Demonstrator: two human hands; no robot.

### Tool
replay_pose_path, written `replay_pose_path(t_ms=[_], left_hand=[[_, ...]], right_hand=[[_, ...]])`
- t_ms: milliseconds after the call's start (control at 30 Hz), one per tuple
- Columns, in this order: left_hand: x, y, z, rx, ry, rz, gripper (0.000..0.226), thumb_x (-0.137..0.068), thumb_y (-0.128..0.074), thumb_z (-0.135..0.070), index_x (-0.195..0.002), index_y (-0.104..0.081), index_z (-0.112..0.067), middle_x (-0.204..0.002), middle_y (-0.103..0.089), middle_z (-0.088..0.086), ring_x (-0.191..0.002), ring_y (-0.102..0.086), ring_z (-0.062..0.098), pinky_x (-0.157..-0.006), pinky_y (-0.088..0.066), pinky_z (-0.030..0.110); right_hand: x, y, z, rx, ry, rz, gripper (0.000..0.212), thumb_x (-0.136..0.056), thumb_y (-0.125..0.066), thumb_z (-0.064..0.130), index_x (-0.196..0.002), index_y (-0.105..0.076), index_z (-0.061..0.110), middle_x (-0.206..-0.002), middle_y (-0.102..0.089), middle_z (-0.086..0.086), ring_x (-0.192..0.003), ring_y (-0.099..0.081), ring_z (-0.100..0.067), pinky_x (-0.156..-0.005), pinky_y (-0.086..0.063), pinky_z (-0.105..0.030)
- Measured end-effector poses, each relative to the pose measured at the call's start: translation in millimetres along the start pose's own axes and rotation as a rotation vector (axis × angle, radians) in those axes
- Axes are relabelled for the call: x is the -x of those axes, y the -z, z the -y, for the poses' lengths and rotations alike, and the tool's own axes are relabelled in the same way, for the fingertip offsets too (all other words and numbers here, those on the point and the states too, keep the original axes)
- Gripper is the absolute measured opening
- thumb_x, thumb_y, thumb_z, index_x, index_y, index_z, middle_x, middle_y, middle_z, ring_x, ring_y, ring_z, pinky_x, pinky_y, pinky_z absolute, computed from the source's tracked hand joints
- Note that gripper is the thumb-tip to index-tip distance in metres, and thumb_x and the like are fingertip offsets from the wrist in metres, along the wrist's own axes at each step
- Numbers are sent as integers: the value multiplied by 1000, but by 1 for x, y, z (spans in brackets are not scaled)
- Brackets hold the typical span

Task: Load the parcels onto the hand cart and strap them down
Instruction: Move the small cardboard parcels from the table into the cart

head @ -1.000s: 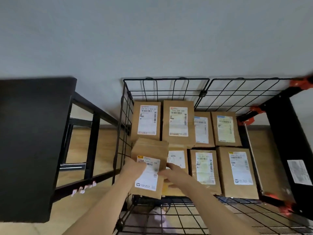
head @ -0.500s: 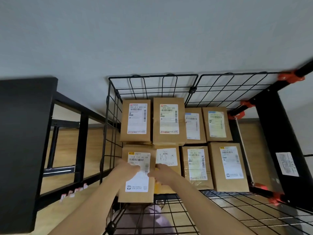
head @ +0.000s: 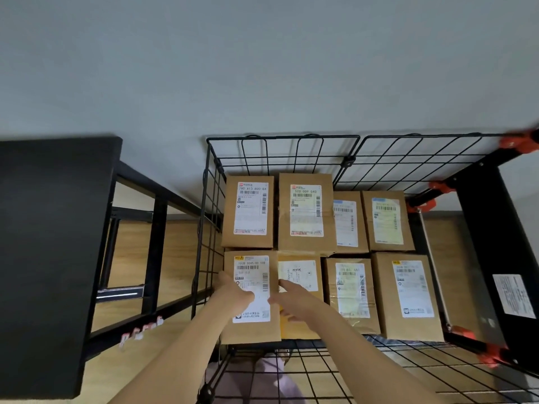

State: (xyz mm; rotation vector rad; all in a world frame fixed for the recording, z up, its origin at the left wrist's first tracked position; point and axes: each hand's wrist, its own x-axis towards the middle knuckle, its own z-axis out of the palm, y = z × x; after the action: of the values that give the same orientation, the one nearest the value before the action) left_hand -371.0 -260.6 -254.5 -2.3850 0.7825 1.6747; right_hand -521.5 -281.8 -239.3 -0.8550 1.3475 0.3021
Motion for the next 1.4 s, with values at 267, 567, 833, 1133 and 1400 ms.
replay_pose_path(t_ms=[267,567,833,1133,1400], left_hand=[[13,9,3,-100,-119,102,74,-77,-47,-23,-147,-21,-25,-114,-60,14,-51,-42,9,-39,-34,19],[101,58,-25,-29,-458,-68,40,-96,-48,-21,-135,-47,-15,-134,-52,3,-110,-56,18,-90,-46,30],[171,124,11,61,-694,-359,34,-96,-49,-18,-129,-52,-23,-132,-53,-6,-116,-46,4,-92,-34,18],[220,206,91,69,-743,-553,34,-95,-52,-21,-128,-52,-28,-128,-54,-12,-111,-47,-2,-90,-35,15],[235,286,175,129,-738,-681,34,-94,-54,-21,-126,-54,-29,-129,-55,-12,-107,-46,-4,-90,-38,16]], right_hand=[[22,-13,16,137,41,-62,66,-94,-50,21,-151,-16,15,-151,-32,-6,-130,-42,-23,-98,-41,-31],[87,5,37,192,231,-274,40,-92,-51,19,-131,-53,19,-136,-52,-3,-119,-53,-19,-98,-44,-30],[148,-15,96,167,562,-448,28,-92,-52,17,-118,-61,22,-109,-63,-2,-72,-54,-8,-55,-41,-13],[178,-103,162,262,792,-379,22,-91,-53,19,-108,-64,26,-106,-65,1,-101,-60,-15,-78,-47,-23],[190,-212,221,337,875,-343,15,-90,-57,15,-96,-64,27,-88,-64,5,-90,-60,-12,-66,-39,-11]])
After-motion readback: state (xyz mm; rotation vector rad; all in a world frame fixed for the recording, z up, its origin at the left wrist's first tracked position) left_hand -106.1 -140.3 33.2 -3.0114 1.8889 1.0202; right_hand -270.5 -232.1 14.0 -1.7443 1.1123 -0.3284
